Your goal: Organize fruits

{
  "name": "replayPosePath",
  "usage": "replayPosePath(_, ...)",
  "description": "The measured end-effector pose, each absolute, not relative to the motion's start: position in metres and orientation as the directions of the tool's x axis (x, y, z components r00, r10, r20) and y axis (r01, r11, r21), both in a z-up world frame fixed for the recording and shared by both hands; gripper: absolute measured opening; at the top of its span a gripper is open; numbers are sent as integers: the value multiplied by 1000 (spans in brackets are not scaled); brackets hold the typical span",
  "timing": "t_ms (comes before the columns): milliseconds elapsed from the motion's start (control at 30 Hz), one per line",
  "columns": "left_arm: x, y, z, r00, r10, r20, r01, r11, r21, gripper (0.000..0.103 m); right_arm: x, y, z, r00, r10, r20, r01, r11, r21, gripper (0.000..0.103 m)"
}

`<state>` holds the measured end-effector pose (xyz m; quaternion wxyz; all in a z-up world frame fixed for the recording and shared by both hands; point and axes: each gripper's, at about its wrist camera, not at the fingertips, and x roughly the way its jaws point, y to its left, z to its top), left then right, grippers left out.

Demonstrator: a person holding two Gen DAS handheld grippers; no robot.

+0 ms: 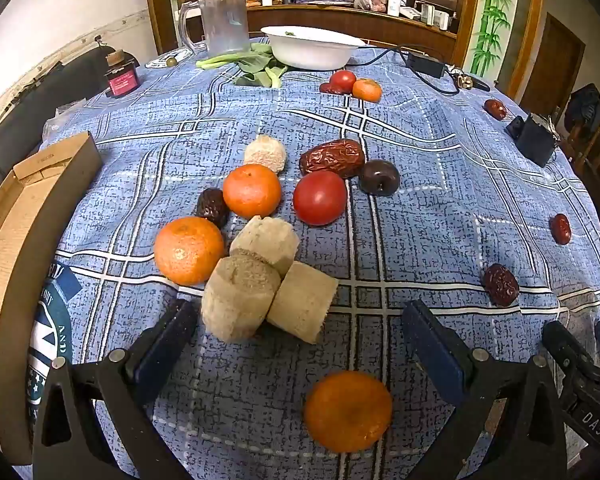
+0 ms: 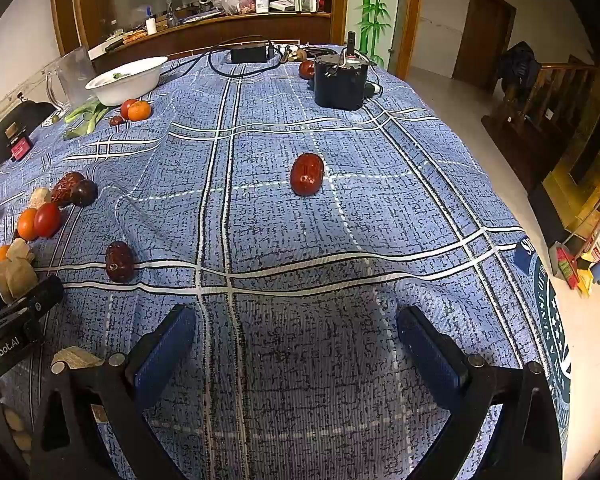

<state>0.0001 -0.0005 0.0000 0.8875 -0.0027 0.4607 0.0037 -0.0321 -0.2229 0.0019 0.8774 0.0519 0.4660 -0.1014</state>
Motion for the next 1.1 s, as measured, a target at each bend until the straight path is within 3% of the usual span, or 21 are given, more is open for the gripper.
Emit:
replayPosePath(433, 2, 0, 3, 426, -49, -903, 98, 995, -8, 103, -31, -226, 3, 478, -110, -872, 227, 974, 2, 102)
replayPosePath(500, -3, 0, 6, 403, -77, -912, 111, 993, -35, 97, -28, -225, 3, 457, -104, -884, 225, 974, 2, 102)
replayPosePath(567, -12, 2, 15, 401, -122, -908, 126, 989, -77, 84, -26, -225, 2, 441, -103, -892, 224, 975, -2, 102)
replayPosePath(800, -39, 22, 57, 497, -120, -859, 120, 990, -68, 84, -37, -223, 8, 437, -123, -891, 287, 958, 9, 102)
replayPosePath(1100, -51, 51, 89, 570, -72, -818, 70, 997, -39, 84, -62, -188, 54, 585, -186, -790, 254, 966, -39, 102)
